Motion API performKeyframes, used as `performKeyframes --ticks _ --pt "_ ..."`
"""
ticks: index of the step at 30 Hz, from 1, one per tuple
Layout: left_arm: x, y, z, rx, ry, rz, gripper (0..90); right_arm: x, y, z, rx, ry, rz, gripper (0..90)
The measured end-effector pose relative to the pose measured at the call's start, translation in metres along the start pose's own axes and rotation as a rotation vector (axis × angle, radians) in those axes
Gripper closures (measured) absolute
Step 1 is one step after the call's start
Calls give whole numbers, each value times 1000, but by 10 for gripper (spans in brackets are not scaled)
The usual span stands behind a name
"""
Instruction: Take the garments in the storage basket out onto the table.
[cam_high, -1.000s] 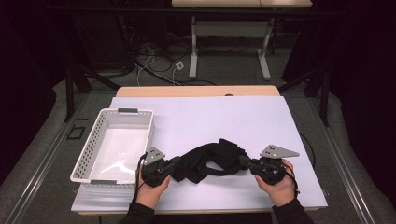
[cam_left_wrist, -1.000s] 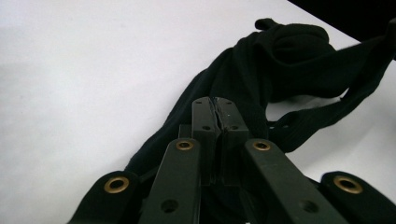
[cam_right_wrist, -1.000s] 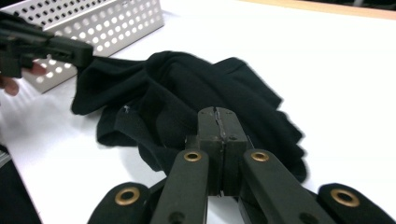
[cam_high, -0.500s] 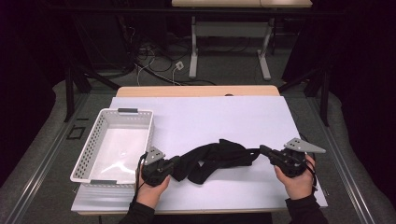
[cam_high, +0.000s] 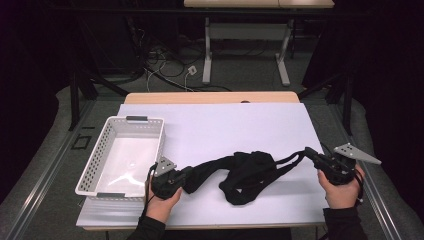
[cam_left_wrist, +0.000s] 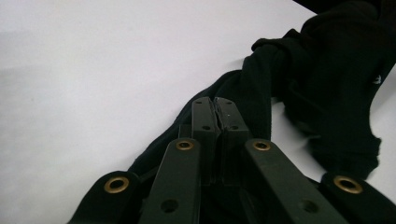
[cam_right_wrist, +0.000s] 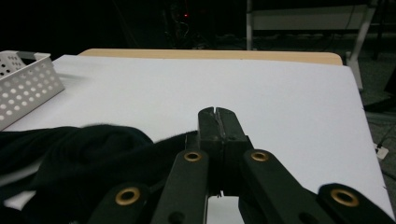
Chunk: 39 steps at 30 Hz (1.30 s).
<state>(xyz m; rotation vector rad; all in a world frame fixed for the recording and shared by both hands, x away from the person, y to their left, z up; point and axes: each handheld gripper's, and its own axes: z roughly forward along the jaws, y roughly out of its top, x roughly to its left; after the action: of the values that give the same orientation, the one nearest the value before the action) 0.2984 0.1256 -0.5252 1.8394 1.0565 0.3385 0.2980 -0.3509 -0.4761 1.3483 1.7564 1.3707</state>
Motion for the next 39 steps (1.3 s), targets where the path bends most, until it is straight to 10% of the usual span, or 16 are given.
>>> performKeyframes --ticks 13,24,39 --pt "-1 -4 6 28 -5 10 872 12 -19 28 141 57 -22 893" --pt "-2 -6 10 41 -7 11 836 31 -19 34 122 132 -42 587" --pt "-10 8 20 58 -32 26 516 76 -25 49 125 187 -194 405"
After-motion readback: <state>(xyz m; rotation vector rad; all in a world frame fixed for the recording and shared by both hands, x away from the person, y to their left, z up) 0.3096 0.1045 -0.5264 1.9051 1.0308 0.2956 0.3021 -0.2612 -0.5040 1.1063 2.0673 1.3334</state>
